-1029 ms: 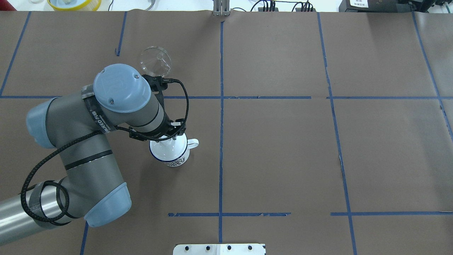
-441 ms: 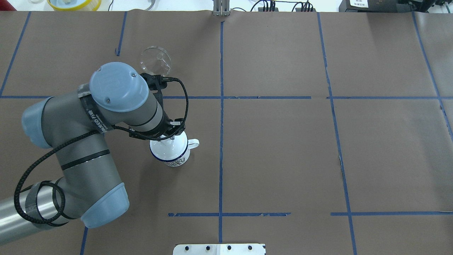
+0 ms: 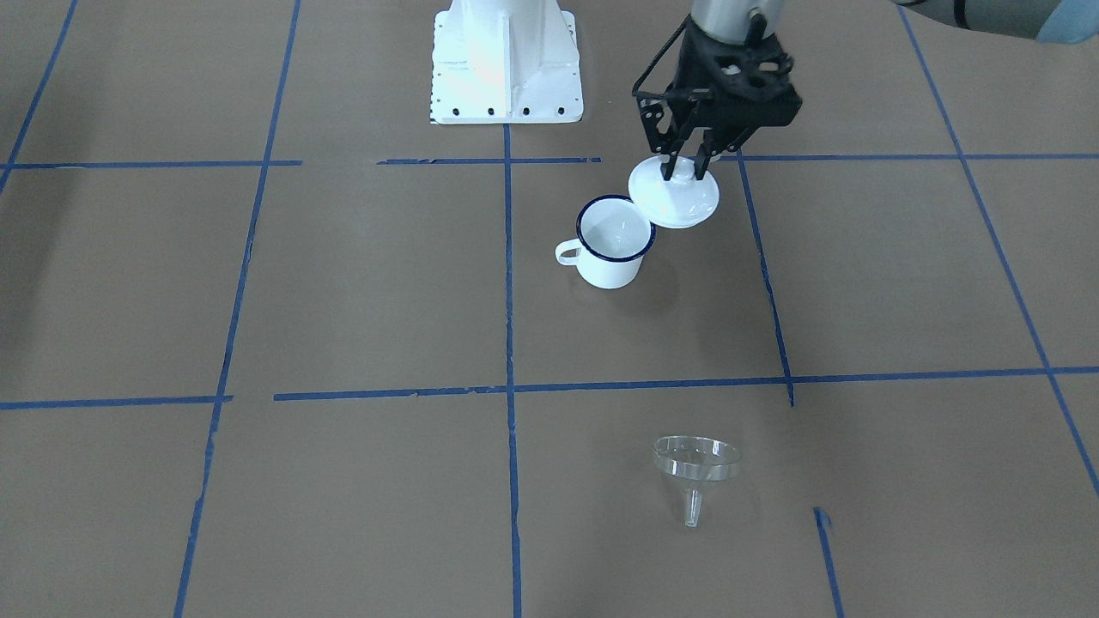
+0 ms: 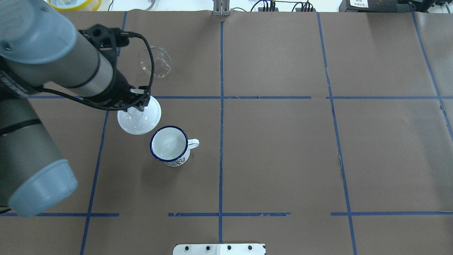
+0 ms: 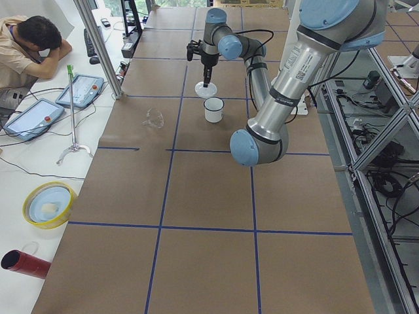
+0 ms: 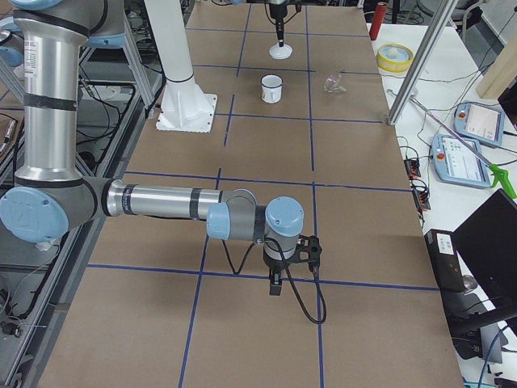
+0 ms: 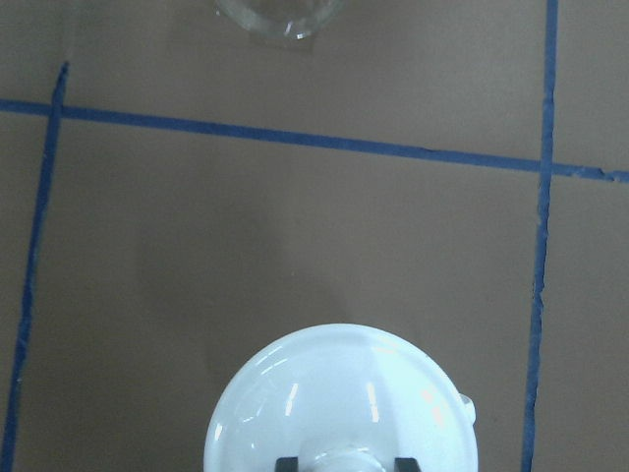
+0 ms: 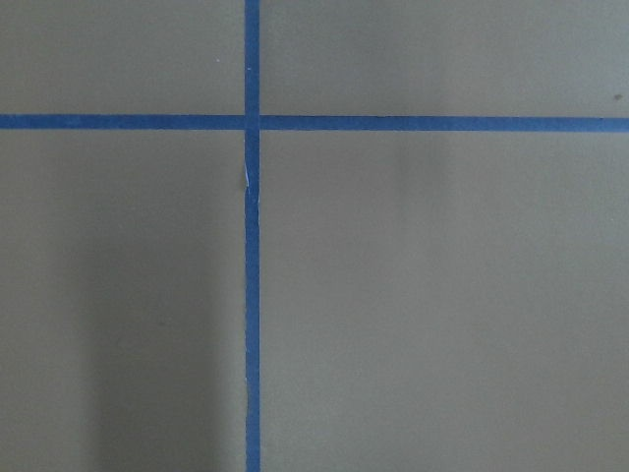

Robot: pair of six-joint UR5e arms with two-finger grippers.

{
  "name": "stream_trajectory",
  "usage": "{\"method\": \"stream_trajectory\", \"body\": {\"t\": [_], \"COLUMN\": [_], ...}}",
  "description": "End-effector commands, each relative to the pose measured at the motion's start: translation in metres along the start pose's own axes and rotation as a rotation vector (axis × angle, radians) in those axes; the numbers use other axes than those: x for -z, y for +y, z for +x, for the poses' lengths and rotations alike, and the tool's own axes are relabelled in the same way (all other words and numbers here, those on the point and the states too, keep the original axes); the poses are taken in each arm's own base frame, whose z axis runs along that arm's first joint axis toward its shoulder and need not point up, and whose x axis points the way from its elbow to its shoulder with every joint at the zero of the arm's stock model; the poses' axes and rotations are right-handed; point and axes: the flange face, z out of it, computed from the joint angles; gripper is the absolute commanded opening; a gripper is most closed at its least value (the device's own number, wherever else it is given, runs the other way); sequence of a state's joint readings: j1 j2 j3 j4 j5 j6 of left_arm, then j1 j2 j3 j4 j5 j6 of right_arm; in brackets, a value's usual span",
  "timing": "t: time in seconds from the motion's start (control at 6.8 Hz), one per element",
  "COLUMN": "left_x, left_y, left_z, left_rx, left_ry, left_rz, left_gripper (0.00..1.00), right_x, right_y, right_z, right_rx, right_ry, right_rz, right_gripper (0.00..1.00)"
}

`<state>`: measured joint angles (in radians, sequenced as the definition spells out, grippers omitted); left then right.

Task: Place funnel on cup
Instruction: 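Lift the white lid off the mug with the left gripper, then set the lid down beside the mug and open the left gripper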

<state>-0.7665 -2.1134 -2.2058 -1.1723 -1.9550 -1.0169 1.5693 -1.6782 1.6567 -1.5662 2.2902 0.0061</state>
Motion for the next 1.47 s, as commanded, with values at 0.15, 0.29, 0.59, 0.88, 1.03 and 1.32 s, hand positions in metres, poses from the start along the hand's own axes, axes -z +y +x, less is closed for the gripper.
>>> {"method": "stream_trajectory", "body": {"t": [0.15,0.29,0.59,0.88,1.03,1.32], "left_x": [-0.030,-0.067,-0.145,-0.200,-0.217,-0.227], "left_y": [0.007,-0.008,-0.018,0.010,0.023,0.037], "left_z": [-0.093,-0.095,-0.097,-0.079,-0.078,-0.089], "left_rx": [-0.157,-0.153,-0.183,-0.194,-0.194,-0.208], "left_ry": [-0.058,-0.064,-0.053,-0.041,-0.008,0.027], "left_rz": [-0.044,-0.057,-0.082,-0.141,-0.138,-0.129], "left_gripper": [0.00,0.00,0.00,0.00,0.00,0.00], "right_x": [0.000,0.001,0.000,-0.001,0.000,0.000], "right_y": [0.000,-0.001,0.000,0.000,0.000,0.000], "right_z": [0.000,0.000,0.000,0.000,0.000,0.000], "right_rx": [0.000,0.001,0.000,-0.001,0.000,0.000], "right_ry": [0.000,0.000,0.000,0.000,0.000,0.000], "right_rz": [0.000,0.001,0.000,-0.001,0.000,0.000], "right_gripper": [1.00,1.00,1.00,1.00,1.00,1.00]}}
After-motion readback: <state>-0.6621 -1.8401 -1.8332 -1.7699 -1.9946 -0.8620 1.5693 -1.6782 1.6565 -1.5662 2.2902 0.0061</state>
